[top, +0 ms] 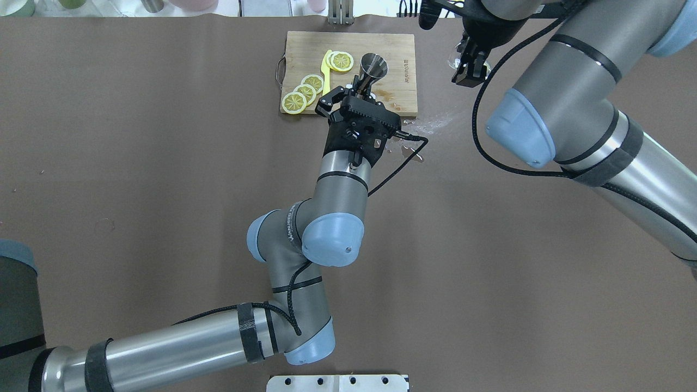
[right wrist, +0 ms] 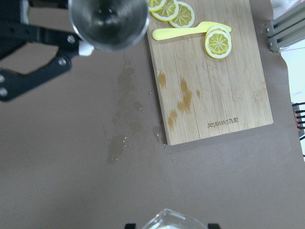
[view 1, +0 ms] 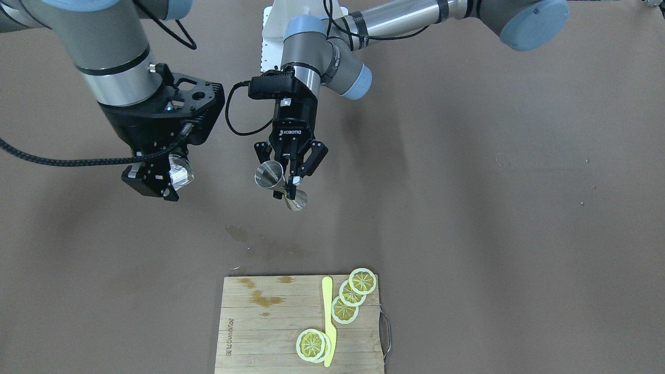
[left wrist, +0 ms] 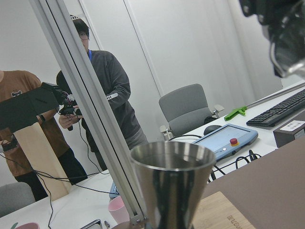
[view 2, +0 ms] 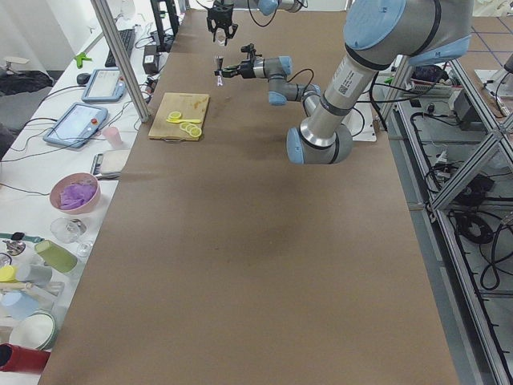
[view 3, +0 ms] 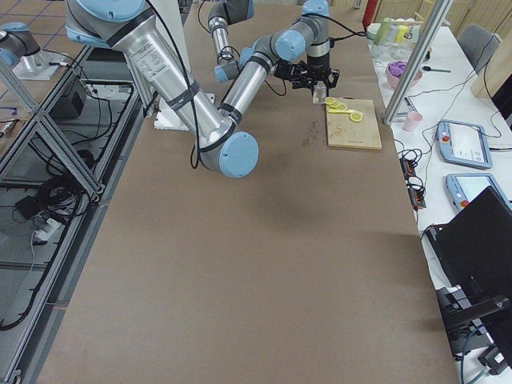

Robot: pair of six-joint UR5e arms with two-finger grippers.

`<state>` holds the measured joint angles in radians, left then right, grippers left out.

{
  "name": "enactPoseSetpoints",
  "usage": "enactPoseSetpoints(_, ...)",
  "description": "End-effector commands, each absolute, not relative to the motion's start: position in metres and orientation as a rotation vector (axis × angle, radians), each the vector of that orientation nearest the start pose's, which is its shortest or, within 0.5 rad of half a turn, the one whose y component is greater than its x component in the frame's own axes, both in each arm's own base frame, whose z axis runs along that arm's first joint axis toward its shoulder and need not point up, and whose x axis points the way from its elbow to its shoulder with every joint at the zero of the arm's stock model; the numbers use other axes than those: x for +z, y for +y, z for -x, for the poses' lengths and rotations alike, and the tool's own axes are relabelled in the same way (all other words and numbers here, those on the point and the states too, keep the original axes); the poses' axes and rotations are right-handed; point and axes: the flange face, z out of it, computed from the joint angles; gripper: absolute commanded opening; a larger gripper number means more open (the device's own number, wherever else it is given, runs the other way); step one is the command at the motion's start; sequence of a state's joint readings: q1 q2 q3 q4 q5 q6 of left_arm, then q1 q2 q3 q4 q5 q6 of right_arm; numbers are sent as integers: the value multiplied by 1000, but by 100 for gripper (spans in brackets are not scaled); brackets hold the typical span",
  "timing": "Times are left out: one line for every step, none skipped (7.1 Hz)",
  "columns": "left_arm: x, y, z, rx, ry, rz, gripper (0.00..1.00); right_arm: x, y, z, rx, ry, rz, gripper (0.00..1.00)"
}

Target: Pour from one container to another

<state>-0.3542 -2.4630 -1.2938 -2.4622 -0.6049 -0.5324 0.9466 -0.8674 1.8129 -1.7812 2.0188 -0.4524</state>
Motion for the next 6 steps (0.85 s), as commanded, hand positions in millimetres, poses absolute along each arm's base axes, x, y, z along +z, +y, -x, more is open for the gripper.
enactPoseSetpoints(130,-453,-566,-217,661,-1412,0,237,-580,266,-1071,-553,-770,0)
enactPoseSetpoints(147,-456,-549,-234,702,-1393,0,266,-582,258,-1024,-591,-778,0)
enactPoseSetpoints(160,-459,-526,-228,724,-1385,0,291,-584,253,-947,-627,-797,0)
enactPoseSetpoints(176,-460,-509,-225,743,-1384,0,312,-582,245,-852,-660,-784,0)
enactPoseSetpoints(189,-459,-493,-230,752,-1388,0,331,-581,240,-795,-669,-774,0)
enactPoseSetpoints(208,-451,-473,-223,746,-1383,0,363,-575,230,-703,-710,-791,0)
